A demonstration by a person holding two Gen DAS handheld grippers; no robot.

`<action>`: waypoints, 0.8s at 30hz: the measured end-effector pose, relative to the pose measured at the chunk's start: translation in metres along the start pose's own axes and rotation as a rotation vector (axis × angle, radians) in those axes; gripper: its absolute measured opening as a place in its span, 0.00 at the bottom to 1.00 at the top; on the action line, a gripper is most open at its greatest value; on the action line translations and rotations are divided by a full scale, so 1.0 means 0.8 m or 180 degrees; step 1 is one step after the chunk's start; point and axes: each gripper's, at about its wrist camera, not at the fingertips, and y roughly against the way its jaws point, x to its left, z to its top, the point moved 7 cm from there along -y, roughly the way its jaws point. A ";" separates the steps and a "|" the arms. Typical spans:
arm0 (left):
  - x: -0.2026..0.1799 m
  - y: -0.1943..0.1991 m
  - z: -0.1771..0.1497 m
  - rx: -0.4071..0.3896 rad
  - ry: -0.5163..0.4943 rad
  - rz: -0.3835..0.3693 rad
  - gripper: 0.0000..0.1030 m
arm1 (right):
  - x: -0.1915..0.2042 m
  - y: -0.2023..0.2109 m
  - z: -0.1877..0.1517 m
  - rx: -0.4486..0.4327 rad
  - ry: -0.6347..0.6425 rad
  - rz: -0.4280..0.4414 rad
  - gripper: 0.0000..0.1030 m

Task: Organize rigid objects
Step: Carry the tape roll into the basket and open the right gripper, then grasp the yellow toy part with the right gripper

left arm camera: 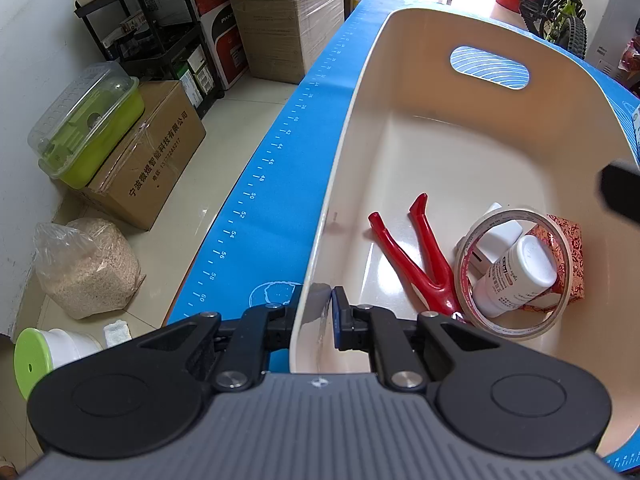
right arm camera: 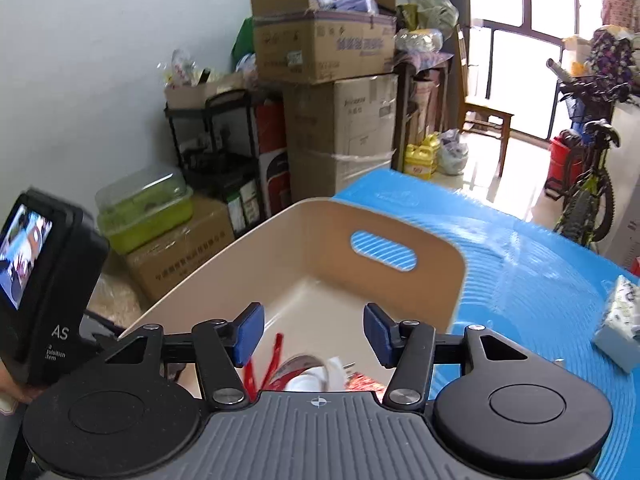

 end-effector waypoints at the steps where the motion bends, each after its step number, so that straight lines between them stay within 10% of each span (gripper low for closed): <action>1: 0.000 0.000 0.000 0.0000 -0.0001 0.0001 0.14 | -0.006 0.004 0.002 -0.0032 -0.0020 -0.0027 0.64; 24: 0.000 -0.002 -0.002 -0.0001 0.0006 0.0039 0.15 | -0.232 -0.023 -0.076 0.0386 -0.0814 -0.1168 0.65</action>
